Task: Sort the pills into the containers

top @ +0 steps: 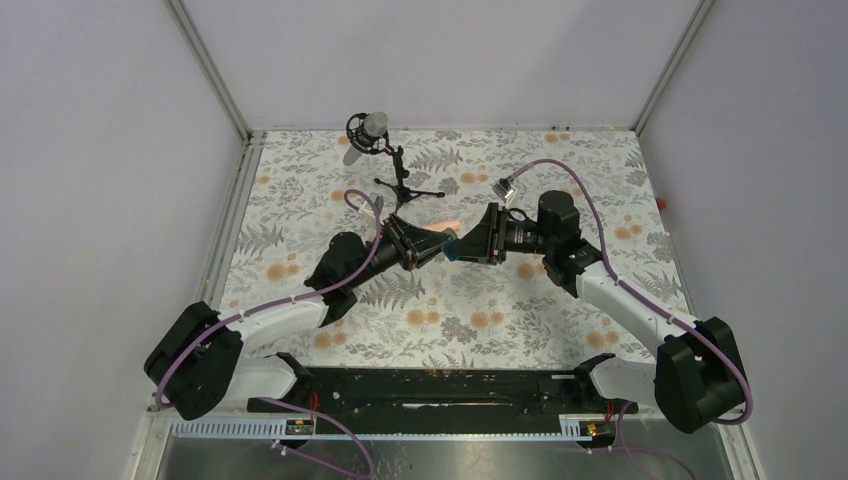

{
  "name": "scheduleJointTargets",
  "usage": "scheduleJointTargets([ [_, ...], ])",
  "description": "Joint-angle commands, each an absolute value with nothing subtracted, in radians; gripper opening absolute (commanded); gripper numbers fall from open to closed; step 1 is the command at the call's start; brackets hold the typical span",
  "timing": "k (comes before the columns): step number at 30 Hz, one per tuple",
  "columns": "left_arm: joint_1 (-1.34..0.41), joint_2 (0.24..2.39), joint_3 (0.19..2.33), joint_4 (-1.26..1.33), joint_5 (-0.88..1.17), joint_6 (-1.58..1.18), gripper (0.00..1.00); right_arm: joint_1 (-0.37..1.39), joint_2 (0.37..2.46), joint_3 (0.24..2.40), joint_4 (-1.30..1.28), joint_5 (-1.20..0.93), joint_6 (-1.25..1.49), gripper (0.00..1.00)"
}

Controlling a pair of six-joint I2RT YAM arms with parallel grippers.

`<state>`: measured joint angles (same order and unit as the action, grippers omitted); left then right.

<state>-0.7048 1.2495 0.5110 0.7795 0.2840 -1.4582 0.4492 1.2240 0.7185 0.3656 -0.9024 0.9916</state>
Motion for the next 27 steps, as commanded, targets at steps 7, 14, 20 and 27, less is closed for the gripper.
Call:
scheduleJointTargets([
  [7,-0.699,1.226,0.555,0.810,0.303,-1.468,0.00,0.448,1.240,0.717,0.429,-0.946,1.000,0.40],
  [14,-0.700,1.229,0.550,0.818,0.307,-1.468,0.00,0.448,1.252,0.714,0.429,-0.938,0.999,0.31],
  [20,-0.699,1.231,0.549,0.816,0.304,-1.458,0.00,0.448,1.240,0.721,0.408,-0.917,0.999,0.58],
  [27,-0.699,1.235,0.530,0.670,0.256,-1.332,0.00,0.422,1.153,0.721,0.217,-0.766,0.877,0.84],
])
